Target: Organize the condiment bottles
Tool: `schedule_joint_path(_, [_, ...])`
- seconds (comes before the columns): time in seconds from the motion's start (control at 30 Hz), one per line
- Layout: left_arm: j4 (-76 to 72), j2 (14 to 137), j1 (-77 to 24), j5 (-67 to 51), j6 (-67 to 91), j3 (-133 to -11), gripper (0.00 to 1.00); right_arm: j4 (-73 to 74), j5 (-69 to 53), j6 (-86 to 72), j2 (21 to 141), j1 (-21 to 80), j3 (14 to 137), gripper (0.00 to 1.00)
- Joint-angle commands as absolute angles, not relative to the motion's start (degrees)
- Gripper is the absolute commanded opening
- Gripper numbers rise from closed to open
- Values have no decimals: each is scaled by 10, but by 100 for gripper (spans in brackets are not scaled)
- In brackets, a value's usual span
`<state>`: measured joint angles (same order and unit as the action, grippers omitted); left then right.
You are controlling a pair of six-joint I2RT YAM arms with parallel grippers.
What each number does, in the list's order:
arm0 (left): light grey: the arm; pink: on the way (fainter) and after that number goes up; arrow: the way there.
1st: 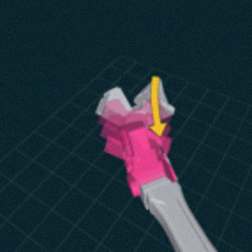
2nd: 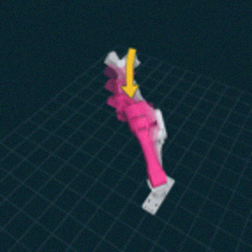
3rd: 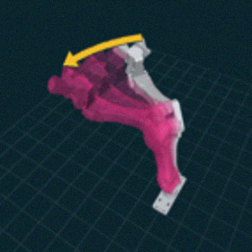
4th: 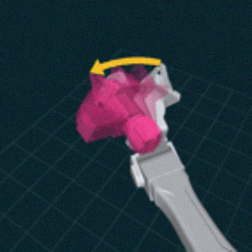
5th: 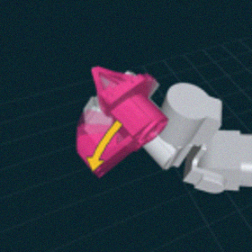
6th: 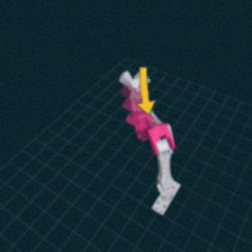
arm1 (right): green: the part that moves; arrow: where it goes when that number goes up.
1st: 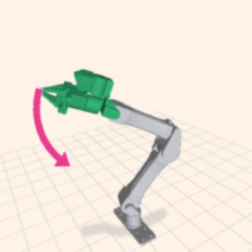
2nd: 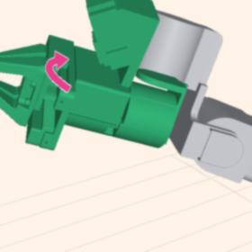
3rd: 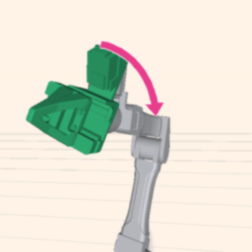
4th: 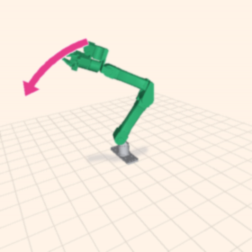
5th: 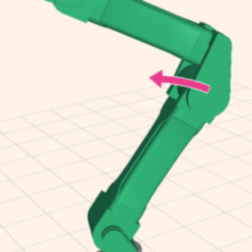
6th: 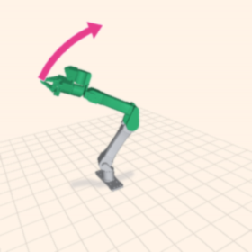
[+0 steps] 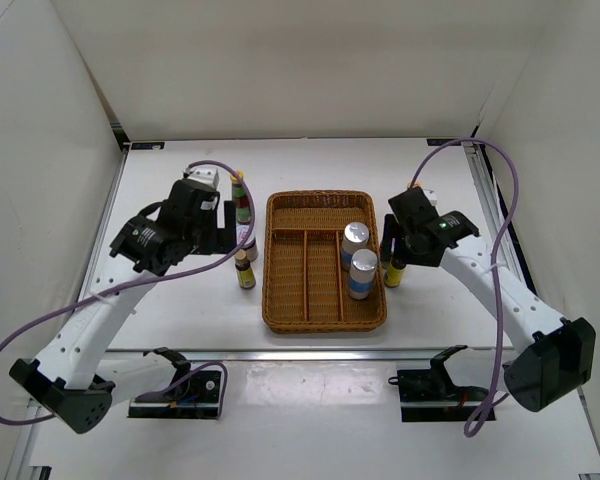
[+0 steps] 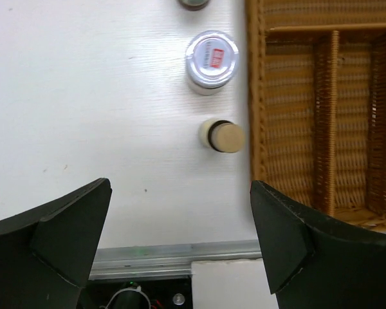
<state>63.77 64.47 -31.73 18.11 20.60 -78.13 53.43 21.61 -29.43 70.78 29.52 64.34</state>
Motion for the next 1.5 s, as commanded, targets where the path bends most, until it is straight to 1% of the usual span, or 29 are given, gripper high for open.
schedule_joint_path(0.0, [611,592,-287,204,185,-757,100,488,172,-282,708,259,632,75])
schedule_joint_path(0.07, [602,584,-273,199,179,-730,100,477,155,-276,714,248,626,71])
schedule_joint_path(0.1, [592,578,-267,199,179,-722,100,472,147,-269,714,240,626,66])
schedule_joint_path(0.17, [584,578,-251,186,174,-701,100,464,126,-261,721,232,620,61])
schedule_joint_path(0.2, [578,578,-240,186,174,-701,100,459,120,-254,721,227,620,53])
schedule_joint_path(0.3, [572,585,-227,171,174,-693,100,459,106,-249,731,221,620,39])
schedule_joint_path(0.33, [572,585,-219,164,174,-693,100,459,101,-249,731,221,620,37])
schedule_joint_path(0.4, [572,591,-213,158,174,-693,100,459,101,-249,731,221,625,31])
schedule_joint_path(0.43, [572,591,-213,153,174,-693,100,474,101,-244,731,221,625,26])
schedule_joint_path(0.5, [572,591,-207,148,169,-693,100,490,123,-243,725,221,638,21])
schedule_joint_path(0.53, [572,591,-207,148,169,-699,100,514,131,-243,719,221,656,14])
schedule_joint_path(0.57, [572,591,-202,148,169,-699,100,524,139,-243,709,221,667,12])
schedule_joint_path(0.73, [572,580,-202,142,169,-693,100,577,169,-232,679,221,754,6])
schedule_joint_path(0.87, [572,580,-202,142,169,-687,100,613,150,-205,685,228,859,0])
schedule_joint_path(0.9, [572,580,-202,142,169,-682,100,613,142,-205,686,228,900,0])
schedule_joint_path(1.0, [572,580,-202,142,169,-682,100,619,114,-200,709,255,957,0])
schedule_joint_path(1.17, [567,580,-202,142,169,-682,100,606,81,-184,775,333,1057,0])
schedule_joint_path(1.3, [567,575,-202,142,169,-676,100,592,88,-160,849,401,1092,0])
schedule_joint_path(1.47, [562,570,-202,142,169,-665,100,581,57,-149,924,417,1099,0])
